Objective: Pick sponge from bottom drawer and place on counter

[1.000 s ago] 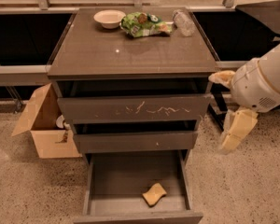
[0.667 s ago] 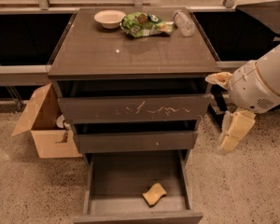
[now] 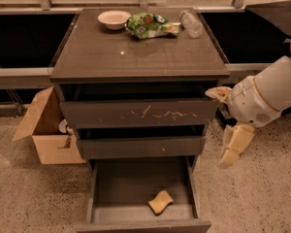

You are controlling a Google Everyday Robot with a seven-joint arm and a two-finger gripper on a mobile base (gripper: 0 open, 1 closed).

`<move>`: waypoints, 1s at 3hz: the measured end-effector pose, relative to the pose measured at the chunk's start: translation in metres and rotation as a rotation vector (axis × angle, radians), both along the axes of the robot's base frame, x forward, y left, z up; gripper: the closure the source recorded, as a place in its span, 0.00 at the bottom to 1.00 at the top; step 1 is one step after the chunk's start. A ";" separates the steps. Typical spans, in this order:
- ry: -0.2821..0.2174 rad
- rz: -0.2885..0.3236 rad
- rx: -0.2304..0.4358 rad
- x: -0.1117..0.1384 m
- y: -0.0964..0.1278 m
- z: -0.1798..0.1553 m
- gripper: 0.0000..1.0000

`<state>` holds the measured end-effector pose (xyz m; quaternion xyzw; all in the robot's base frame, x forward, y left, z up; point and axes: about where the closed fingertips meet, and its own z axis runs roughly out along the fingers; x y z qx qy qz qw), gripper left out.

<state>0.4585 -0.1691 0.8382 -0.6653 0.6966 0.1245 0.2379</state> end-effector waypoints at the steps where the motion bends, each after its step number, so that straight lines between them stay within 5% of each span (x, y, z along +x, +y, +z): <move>1: 0.033 0.065 0.035 -0.001 0.013 -0.053 0.00; 3: 0.095 0.158 0.112 -0.008 0.032 -0.162 0.00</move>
Offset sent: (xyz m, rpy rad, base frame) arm -0.0099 0.0324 -0.1857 0.1448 0.1192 0.1768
